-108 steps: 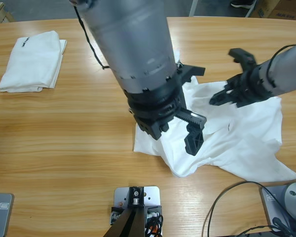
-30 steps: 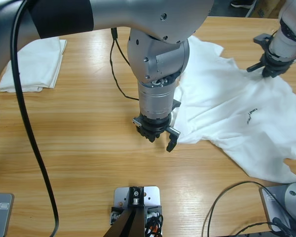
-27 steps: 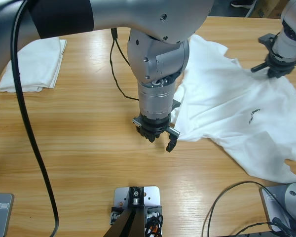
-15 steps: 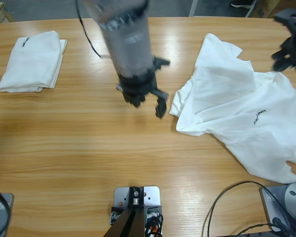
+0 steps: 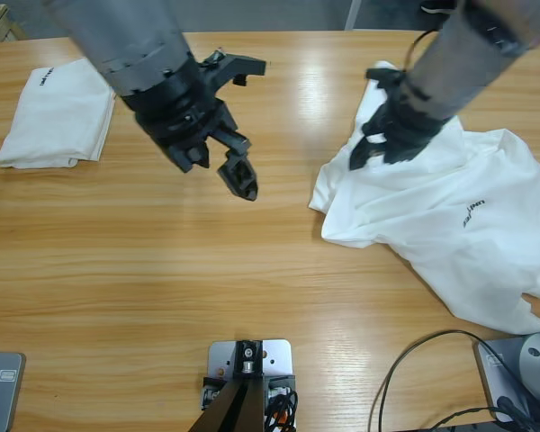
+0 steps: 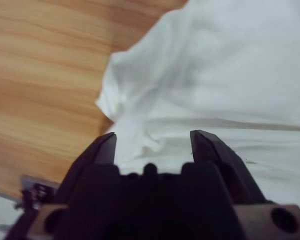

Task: Fold clothes

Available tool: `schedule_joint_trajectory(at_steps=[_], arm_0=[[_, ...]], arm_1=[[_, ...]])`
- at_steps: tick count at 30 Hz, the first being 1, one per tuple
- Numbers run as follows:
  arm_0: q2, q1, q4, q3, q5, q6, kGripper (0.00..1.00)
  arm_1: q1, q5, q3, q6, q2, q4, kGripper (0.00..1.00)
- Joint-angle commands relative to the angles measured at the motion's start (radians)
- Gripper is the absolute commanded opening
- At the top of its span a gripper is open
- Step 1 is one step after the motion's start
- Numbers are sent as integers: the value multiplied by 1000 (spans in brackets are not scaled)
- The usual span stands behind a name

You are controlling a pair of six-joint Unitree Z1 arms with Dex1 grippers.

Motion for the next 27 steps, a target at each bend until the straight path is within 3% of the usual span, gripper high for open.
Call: schedule_joint_trajectory(at_steps=[1, 5, 6, 7, 8, 9, 10, 24, 27], arm_0=[[-81, 18, -27, 111, -21, 15, 954], [-111, 18, -60, 176, -23, 8, 954], [-115, 18, -66, 187, -25, 4, 954], [-120, 18, -71, 199, -29, 4, 954], [-124, 18, -76, 209, -37, 3, 954], [-129, 18, -81, 218, -43, 2, 954], [-135, 18, -85, 230, -44, 2, 954], [-241, 18, -152, 391, -35, -8, 959], [-251, 18, -161, 399, -35, -21, 959]], arm_1=[[49, -25, -16, 145, 155, -31, 599], [49, -33, -19, 150, 173, -28, 594], [48, -18, -21, 147, 185, -34, 530], [48, -1, -19, 133, 189, -52, 445], [47, 8, -12, 101, 185, -81, 188], [47, 13, -10, 27, 177, -105, 1], [42, 24, -15, -40, 174, -116, 0], [19, 5, 6, -90, 160, -43, 0], [-5, 122, 17, -122, 39, -97, 0]])
